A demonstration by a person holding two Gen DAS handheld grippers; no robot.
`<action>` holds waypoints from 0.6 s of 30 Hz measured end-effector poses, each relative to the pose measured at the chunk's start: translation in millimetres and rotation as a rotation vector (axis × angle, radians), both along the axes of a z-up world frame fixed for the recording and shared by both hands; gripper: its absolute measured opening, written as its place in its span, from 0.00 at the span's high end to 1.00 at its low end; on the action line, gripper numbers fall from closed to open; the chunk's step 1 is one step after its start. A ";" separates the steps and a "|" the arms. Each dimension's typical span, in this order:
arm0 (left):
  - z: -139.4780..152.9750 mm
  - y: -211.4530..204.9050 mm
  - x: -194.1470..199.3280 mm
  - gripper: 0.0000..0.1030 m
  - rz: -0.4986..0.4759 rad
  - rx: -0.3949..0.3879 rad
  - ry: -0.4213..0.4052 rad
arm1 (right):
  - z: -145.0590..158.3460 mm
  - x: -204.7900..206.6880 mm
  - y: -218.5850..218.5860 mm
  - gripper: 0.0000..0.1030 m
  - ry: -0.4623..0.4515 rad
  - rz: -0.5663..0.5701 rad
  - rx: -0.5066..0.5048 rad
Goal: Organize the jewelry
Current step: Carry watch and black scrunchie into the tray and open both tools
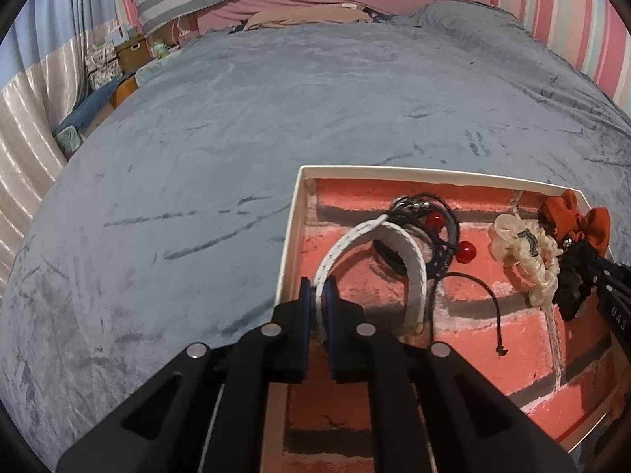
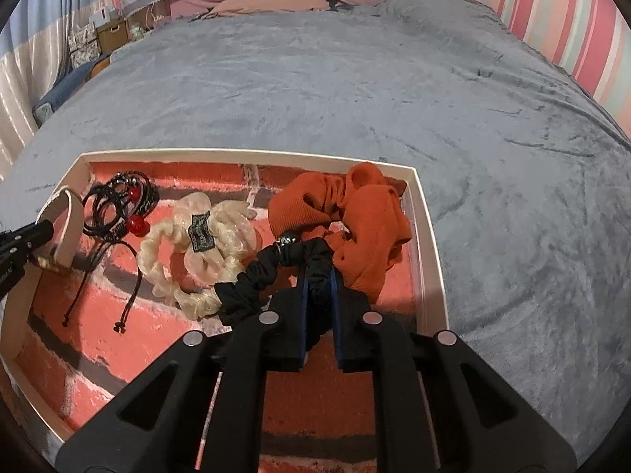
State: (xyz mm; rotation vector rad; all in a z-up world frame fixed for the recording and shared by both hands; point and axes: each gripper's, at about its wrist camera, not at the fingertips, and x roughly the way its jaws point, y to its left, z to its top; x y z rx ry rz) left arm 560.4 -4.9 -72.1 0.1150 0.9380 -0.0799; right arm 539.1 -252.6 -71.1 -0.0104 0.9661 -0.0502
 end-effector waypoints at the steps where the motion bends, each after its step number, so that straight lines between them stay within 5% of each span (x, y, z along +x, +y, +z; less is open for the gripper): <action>1: 0.1 2.3 1.3 0.92 0.005 0.001 0.005 | -0.2 0.2 1.0 0.86 0.008 0.008 -0.011; 4: 0.4 6.8 2.7 0.90 0.002 0.001 0.014 | -0.9 0.5 1.1 0.69 0.032 0.033 -0.018; 8: 2.0 8.4 4.2 0.88 -0.003 -0.014 0.028 | 3.3 -1.1 -3.5 0.61 0.040 0.047 0.003; 10: 3.6 9.4 3.2 0.84 -0.007 -0.025 0.035 | 11.1 -4.0 -7.3 0.50 0.031 0.054 0.033; 13: 7.2 8.7 -2.7 0.66 -0.027 -0.059 0.037 | 25.8 -10.2 -10.0 0.30 0.004 0.063 0.042; 18: 12.9 -2.4 -18.1 0.40 -0.072 -0.060 0.014 | 43.3 -20.7 -23.3 0.15 -0.030 0.060 0.085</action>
